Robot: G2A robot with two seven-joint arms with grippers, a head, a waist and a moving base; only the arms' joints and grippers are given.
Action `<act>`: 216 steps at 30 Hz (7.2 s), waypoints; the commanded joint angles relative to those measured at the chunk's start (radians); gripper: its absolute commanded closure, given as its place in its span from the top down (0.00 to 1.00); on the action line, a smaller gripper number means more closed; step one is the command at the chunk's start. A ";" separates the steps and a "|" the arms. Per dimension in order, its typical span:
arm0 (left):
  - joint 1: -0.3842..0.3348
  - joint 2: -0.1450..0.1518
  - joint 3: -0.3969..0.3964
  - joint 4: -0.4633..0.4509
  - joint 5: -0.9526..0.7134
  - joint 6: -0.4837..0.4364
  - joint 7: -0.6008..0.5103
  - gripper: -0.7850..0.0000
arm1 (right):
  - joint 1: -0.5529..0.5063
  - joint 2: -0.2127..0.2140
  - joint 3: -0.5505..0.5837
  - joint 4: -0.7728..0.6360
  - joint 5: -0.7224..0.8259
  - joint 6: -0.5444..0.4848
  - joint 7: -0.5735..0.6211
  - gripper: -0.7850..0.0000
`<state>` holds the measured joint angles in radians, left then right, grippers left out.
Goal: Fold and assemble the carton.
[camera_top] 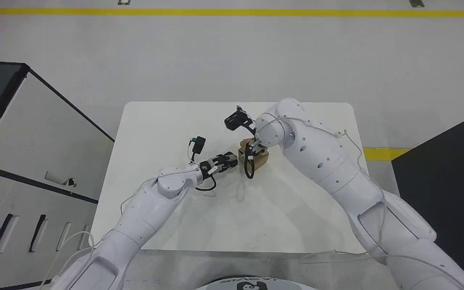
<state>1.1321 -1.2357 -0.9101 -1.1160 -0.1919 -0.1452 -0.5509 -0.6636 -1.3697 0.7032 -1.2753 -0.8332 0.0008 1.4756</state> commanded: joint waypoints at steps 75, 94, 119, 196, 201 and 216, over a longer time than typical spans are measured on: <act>0.000 0.000 0.000 0.000 0.000 0.000 0.000 0.00 | 0.012 -0.051 -0.047 0.075 -0.152 -0.009 -0.041 0.39; 0.000 0.000 0.000 0.000 0.000 0.000 0.000 0.00 | 0.011 -0.063 -0.033 0.100 -0.168 -0.019 -0.051 0.19; 0.000 0.000 0.000 0.000 0.000 0.000 0.000 0.00 | 0.016 -0.085 -0.015 0.175 -0.136 -0.028 -0.068 0.20; 0.000 0.000 0.000 0.000 0.000 0.000 0.000 1.00 | 0.015 -0.061 0.203 0.341 0.199 0.019 -0.235 0.00; 0.000 0.000 0.000 0.000 0.000 0.000 0.000 1.00 | 0.008 -0.058 0.203 0.348 0.198 0.020 -0.236 0.00; 0.000 0.000 0.000 0.000 0.000 0.000 0.000 1.00 | 0.029 -0.070 0.171 0.426 0.222 0.001 -0.239 0.00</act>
<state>1.1321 -1.2357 -0.9101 -1.1160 -0.1919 -0.1452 -0.5509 -0.6357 -1.4395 0.8744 -0.8529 -0.6133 0.0026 1.2380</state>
